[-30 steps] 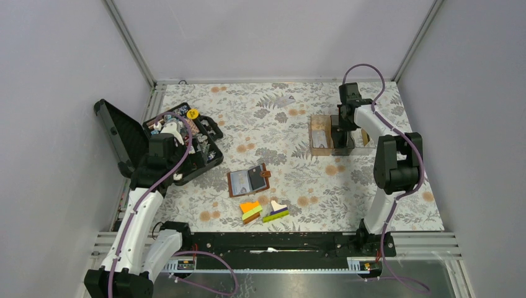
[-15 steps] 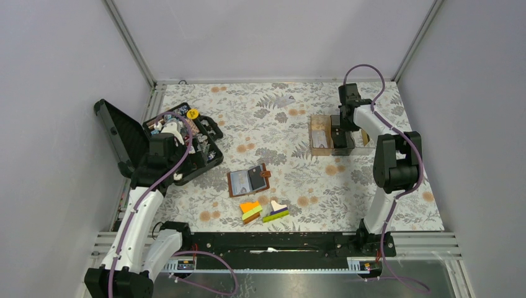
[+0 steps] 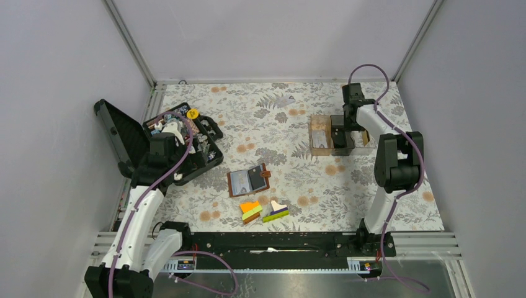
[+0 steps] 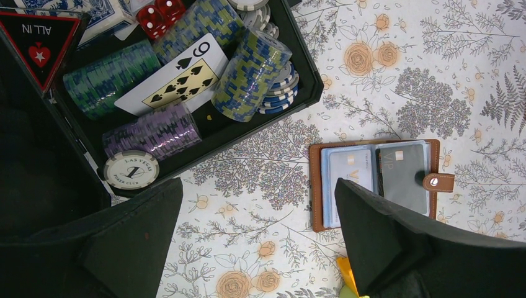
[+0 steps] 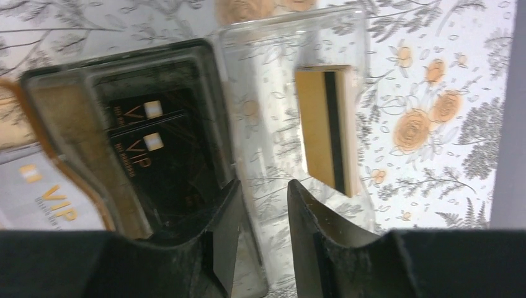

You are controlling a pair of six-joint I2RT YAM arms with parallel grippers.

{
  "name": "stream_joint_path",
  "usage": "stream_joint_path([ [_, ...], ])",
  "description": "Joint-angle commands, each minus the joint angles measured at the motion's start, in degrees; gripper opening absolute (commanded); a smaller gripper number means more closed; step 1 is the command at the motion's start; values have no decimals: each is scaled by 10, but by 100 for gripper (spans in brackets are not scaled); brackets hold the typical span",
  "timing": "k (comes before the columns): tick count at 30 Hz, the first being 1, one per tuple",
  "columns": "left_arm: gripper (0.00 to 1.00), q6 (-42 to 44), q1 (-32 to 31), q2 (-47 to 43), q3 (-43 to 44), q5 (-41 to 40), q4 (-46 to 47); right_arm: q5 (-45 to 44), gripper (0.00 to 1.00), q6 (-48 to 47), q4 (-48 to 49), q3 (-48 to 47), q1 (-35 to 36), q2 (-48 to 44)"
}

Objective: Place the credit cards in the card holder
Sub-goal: Pick up the credit card from the storage box.

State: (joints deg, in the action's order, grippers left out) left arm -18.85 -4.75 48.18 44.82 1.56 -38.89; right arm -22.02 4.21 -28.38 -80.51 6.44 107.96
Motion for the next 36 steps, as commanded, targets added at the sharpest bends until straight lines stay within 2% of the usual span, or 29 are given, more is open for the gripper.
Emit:
stream_joint_path([
  [1, 99, 5, 4, 4, -1, 5, 26, -41, 43, 2, 0, -17, -29, -14],
  [15, 99, 4, 4, 19, 2, 26, 27, -67, 59, -19, 10, -33, -61, 21],
  [26, 99, 4, 4, 17, 1, 25, 27, -82, 61, -27, 10, -41, -78, 43],
  [36, 99, 3, 4, 15, 1, 24, 27, -103, 54, -25, 10, -38, -82, 39],
])
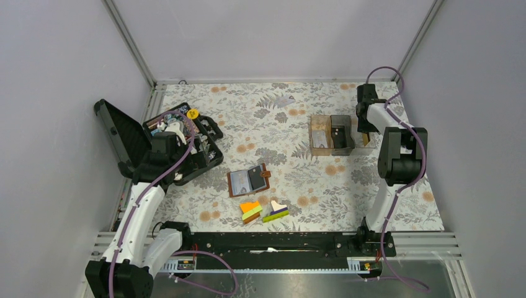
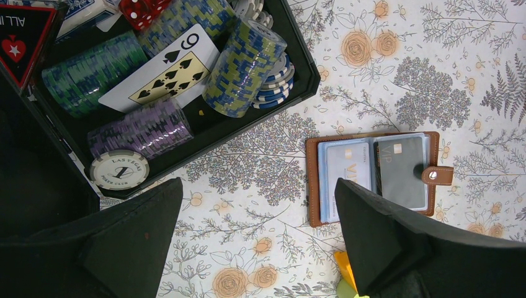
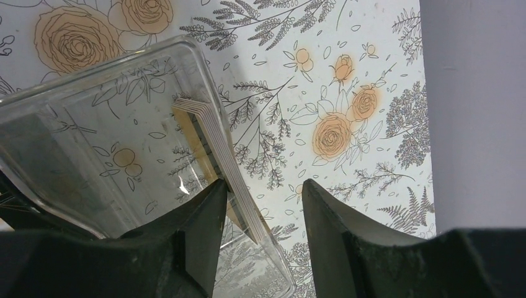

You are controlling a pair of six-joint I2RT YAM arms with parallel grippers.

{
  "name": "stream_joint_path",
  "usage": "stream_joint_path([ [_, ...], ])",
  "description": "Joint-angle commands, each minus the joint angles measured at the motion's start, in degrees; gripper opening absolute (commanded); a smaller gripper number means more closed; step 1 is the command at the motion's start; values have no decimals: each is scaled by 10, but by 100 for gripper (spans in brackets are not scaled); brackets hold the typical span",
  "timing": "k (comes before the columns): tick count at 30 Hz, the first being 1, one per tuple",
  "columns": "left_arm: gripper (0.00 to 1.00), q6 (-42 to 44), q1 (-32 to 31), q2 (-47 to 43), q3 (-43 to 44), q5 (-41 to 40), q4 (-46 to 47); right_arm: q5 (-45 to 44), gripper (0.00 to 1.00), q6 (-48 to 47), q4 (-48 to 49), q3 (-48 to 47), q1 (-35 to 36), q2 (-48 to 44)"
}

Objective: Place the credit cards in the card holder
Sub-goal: Pick up the credit card from the storage box.

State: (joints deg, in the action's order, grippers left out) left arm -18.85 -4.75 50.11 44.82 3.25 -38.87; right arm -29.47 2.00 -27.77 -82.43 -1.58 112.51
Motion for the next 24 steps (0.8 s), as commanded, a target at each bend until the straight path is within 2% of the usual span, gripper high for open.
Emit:
stream_joint_path([
  [1, 99, 3, 4, -5, 1, 7, 27, -27, 54, -2, 3, -18, -2, -9],
  [24, 99, 4, 4, -6, 1, 8, 27, 23, 26, 4, -1, -17, -1, -35],
])
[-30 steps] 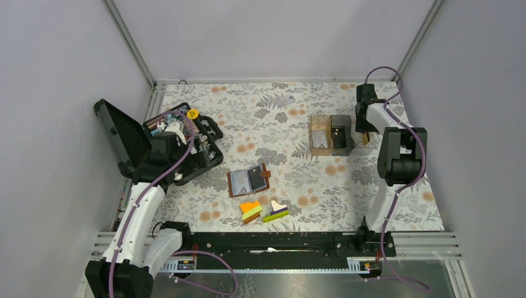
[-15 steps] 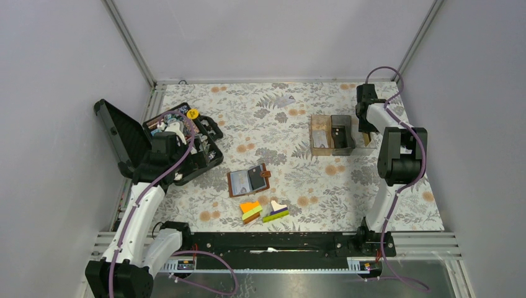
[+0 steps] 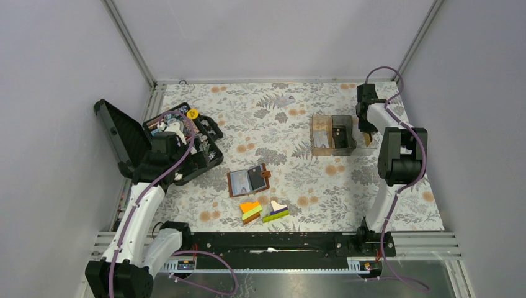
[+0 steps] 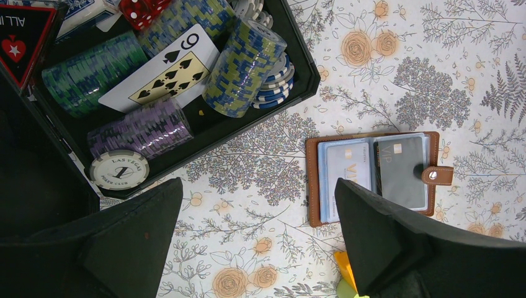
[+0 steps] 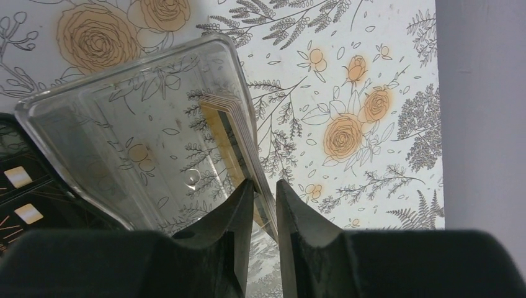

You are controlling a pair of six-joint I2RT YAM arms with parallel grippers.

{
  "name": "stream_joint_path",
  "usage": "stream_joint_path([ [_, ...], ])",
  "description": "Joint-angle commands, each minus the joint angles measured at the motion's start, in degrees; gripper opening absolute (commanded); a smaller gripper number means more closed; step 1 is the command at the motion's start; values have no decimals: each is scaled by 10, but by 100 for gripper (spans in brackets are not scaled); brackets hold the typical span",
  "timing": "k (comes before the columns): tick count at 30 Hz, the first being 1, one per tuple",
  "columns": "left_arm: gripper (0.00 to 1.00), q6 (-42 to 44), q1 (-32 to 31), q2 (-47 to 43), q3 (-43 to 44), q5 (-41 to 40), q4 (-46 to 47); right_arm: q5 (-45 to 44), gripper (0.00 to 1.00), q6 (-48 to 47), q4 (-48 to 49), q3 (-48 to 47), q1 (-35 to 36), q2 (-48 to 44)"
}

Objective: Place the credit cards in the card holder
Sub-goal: Pick up the credit card from the storage box.

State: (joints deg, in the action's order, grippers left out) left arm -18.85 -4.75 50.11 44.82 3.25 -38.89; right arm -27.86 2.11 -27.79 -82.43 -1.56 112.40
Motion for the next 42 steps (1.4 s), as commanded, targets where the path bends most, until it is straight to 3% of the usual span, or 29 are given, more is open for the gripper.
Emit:
stream_joint_path([
  [1, 99, 4, 4, -6, 2, 8, 27, 8, 26, 3, -1, -17, -1, -34],
  [5, 99, 4, 4, -5, 2, 8, 27, 12, 19, 3, -1, -18, -1, -36],
  [11, 99, 4, 4, -6, 2, 9, 27, 9, 18, 4, -3, -19, -1, -34],
  [23, 99, 4, 4, -4, 0, 11, 27, -33, 51, -4, -3, -23, -1, -11],
  [35, 99, 4, 4, -4, 0, 12, 27, -26, 62, -7, -8, -29, -4, 17],
  [42, 99, 4, 4, -4, 0, 12, 27, -24, 63, 2, -19, -35, -14, 24],
])
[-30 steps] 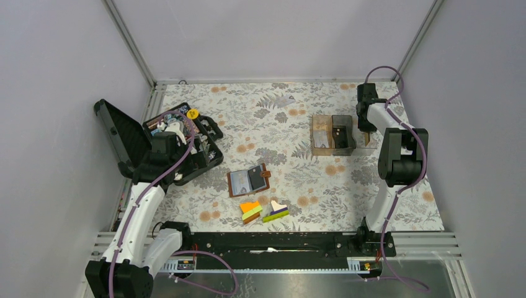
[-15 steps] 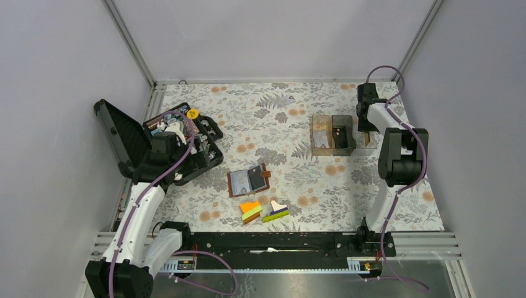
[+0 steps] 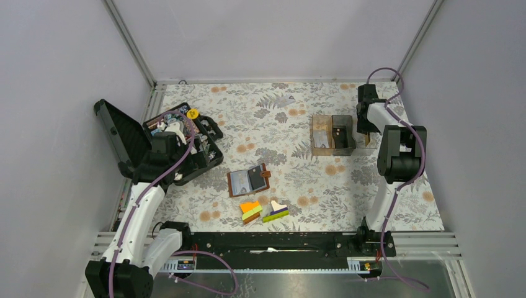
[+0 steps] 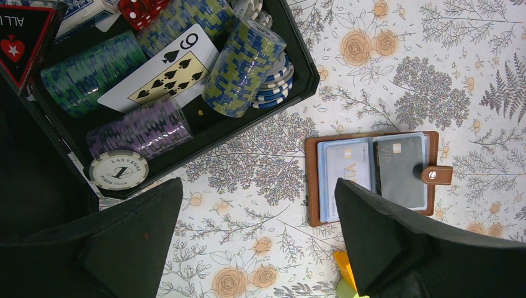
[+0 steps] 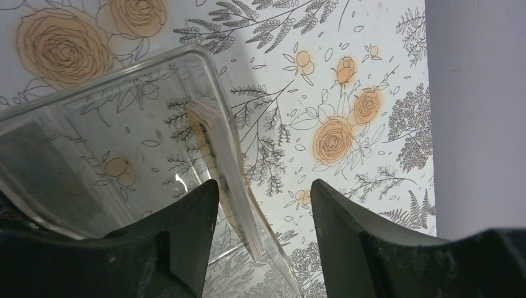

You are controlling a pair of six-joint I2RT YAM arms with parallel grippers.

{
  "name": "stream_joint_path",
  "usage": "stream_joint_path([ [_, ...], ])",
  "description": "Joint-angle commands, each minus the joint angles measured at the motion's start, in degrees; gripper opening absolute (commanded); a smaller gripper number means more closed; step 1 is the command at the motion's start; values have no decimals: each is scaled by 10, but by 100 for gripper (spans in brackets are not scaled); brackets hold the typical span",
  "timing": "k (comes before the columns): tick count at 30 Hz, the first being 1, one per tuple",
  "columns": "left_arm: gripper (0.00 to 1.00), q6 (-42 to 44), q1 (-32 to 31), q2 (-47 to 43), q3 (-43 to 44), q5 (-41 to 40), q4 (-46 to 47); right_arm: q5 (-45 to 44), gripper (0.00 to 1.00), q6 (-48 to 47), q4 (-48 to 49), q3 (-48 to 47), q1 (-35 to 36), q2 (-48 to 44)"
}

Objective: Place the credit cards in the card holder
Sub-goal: Pick up the credit card from the storage box.

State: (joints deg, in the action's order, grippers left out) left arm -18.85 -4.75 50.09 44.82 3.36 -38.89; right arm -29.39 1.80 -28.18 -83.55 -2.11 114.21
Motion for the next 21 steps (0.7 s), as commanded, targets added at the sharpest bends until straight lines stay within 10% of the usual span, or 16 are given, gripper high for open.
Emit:
stream_joint_path([
  [1, 99, 4, 4, -3, 0, 11, 27, -10, 63, 5, -15, -24, -9, 4],
  [21, 99, 4, 4, -5, 0, 9, 27, 9, 55, 9, -22, -19, -7, -47],
])
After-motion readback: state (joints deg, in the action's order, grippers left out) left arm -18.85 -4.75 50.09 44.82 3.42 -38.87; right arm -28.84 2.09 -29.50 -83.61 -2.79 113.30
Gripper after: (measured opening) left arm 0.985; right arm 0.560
